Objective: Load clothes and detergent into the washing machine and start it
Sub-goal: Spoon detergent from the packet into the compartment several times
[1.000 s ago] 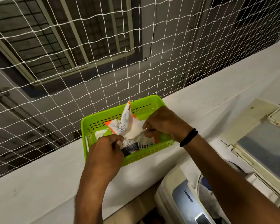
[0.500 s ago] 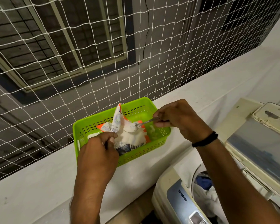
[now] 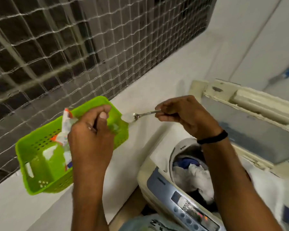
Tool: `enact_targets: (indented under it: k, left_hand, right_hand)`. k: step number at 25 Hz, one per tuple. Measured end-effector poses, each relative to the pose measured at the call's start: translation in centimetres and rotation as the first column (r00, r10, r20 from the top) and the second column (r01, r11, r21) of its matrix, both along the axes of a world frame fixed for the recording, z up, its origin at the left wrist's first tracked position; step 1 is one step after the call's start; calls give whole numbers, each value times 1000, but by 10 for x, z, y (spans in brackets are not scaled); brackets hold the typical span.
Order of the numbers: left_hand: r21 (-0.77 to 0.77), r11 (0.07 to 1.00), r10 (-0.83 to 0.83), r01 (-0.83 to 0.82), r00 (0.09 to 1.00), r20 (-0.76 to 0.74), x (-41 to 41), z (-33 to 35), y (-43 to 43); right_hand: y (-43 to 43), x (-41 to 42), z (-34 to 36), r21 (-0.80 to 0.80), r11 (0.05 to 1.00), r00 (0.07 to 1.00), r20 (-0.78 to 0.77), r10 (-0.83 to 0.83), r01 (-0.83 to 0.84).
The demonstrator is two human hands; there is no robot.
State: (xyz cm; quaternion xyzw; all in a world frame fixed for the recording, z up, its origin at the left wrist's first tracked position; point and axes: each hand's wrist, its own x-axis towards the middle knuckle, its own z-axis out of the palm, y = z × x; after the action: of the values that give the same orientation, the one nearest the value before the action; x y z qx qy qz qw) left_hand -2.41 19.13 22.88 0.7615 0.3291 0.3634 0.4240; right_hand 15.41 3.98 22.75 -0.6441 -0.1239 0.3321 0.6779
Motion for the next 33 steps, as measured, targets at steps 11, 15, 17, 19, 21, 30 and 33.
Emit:
enact_targets:
  k: [11,15,17,19,21,30,33]
  left_hand:
    - [-177,852,-507,492,861,-44,150,-96,-122]
    - [-648,672,-469,358,883,2,202,-170,-167]
    - [-876,450,-404,174,915,-25,222,-201,-187]
    - [-973,218,-424,82,906,-19,234,-227,-205]
    - [-987,164,-473,4,878,-75,240,-250,-220]
    - [-990,78,-480,-118,866,-141,246,-300,-241]
    - [-990,64,-463,-129,874,-144,247,-302,-242]
  right_hand:
    - [-184,40,-89,-159,796,791,-105,-602,584]
    - [-231,55,-149,-257,678,695,-32,-718,689]
    - [-249,61,-184,-275,622,639,-35,-768,733]
    - [-261,66,-221,-332,550,570,-41,-820,766]
    - [-269,71,-249,-482,438,540,90,-837,759]
    - [-246,50,-299,-521,473,703,569,-427,710]
    - [-245,43,-301,-475,445,639,677,-366,759]
